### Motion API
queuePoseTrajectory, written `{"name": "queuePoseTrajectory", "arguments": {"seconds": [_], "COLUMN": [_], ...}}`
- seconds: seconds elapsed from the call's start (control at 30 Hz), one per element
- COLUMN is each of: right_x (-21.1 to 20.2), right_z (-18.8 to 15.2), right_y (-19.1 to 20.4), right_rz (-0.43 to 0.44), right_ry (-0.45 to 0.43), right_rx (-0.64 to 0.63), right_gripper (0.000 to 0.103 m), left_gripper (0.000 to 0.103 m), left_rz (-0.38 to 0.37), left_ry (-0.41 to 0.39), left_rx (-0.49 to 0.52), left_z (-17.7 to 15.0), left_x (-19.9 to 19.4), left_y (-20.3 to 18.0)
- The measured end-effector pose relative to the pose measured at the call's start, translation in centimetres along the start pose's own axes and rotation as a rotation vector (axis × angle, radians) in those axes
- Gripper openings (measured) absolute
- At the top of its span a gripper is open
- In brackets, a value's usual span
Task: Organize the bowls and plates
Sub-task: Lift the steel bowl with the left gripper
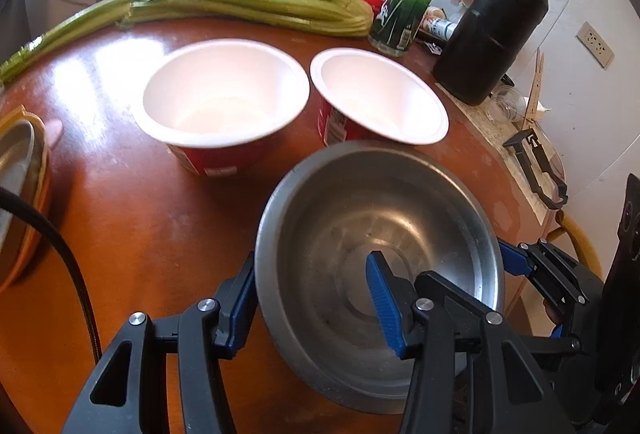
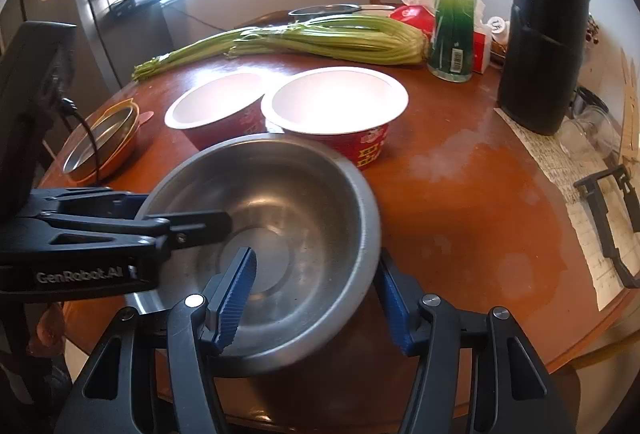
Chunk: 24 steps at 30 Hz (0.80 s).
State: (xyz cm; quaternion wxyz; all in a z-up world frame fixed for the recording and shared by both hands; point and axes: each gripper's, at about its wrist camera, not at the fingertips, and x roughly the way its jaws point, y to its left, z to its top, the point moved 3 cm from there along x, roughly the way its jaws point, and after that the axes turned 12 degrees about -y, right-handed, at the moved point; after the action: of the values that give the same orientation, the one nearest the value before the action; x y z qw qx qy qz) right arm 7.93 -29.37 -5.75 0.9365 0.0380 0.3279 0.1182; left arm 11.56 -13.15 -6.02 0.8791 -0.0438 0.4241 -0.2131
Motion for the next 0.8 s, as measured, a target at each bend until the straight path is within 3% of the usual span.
{"name": "queuePoseTrajectory", "arguments": {"seconds": [0.33,0.8], "right_x": [-0.8,-0.8], "right_z": [0.4,1.3], "right_y": [1.5,6.8], "right_rz": [-0.002,0.101], "right_ry": [-0.019,-0.032], "right_rx": [-0.035,-0.095], "right_gripper": [0.057,0.057], "left_gripper": [0.047,0.047], "left_rz": [-0.002,0.054], "left_ry": [-0.016,-0.081], "left_rx": [0.001,-0.042], "left_z": [-0.4,-1.2], "left_x": [-0.7,-5.3], "left_y": [0.4,4.3]}}
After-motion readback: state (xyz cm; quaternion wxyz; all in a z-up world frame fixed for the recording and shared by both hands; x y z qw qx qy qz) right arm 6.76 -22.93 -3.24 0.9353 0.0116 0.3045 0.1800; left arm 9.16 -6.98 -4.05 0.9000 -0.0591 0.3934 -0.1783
